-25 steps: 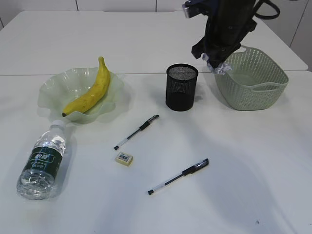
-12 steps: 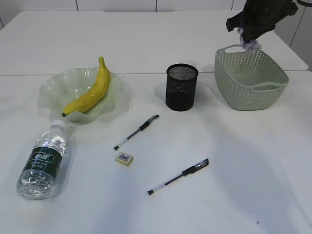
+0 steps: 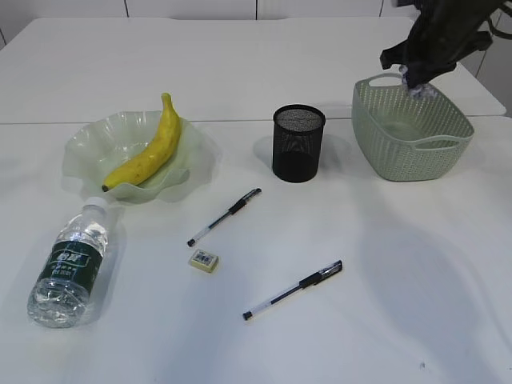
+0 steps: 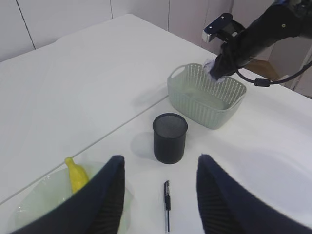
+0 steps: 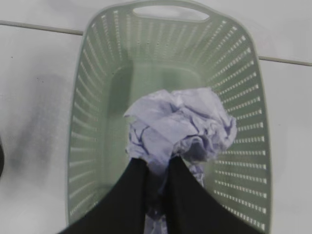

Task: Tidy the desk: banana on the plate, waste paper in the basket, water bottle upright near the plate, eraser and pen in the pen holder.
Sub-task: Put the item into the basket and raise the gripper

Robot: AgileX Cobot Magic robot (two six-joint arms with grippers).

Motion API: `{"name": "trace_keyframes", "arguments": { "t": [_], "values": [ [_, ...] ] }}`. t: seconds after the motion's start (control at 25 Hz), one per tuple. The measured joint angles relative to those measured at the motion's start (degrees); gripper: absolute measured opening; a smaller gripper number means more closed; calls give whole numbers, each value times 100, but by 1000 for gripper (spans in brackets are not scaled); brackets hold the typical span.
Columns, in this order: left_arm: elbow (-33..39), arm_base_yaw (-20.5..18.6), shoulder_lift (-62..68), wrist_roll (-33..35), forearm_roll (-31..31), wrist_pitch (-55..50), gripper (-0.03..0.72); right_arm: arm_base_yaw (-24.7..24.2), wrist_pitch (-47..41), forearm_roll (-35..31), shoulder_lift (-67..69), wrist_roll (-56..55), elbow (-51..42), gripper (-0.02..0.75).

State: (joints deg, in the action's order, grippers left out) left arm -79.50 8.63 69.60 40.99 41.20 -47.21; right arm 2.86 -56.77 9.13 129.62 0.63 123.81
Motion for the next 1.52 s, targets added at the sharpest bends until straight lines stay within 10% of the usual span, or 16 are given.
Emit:
{"name": "trace_keyframes", "arguments": {
  "t": [0.32, 0.72, 1.52],
  "values": [
    [0, 0, -201, -19, 0, 0, 338, 0, 283, -50, 242, -63, 0, 97],
    [0, 0, -595, -33, -72, -13, 338, -54, 201, -81, 254, -311, 0, 338],
    [0, 0, -1050, -235, -764, -225, 338, -85, -605, -555, -656, -299, 30, 352]
  ]
}}
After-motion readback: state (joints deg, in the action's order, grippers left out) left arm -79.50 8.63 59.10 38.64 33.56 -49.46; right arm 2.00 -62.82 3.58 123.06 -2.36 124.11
